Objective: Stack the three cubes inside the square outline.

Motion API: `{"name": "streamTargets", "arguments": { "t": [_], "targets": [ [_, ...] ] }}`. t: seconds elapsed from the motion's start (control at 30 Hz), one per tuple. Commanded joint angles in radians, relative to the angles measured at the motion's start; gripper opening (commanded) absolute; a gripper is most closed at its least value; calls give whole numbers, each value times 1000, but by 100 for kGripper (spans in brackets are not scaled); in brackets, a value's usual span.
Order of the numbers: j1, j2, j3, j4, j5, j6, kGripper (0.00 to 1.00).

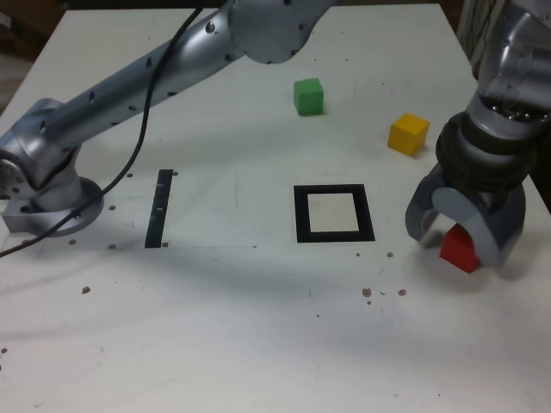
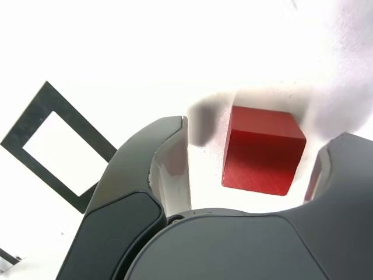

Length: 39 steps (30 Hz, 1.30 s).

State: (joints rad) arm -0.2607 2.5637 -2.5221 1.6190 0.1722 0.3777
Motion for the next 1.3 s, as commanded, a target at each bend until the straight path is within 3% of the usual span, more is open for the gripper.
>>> {"name": "streamTargets", "arguments": {
  "t": [0.0,0.3,0.57,1.03,1.27],
  "targets": [
    [-3,10,-9,12,-9,1,65],
    [-14,43,-34,2,-13,-3,61],
    [-14,44,-56,2,22,-18,33],
    [-14,31,-79,8,17,-19,28],
    [-15,-115,44,16,19,-48,28]
  ]
}}
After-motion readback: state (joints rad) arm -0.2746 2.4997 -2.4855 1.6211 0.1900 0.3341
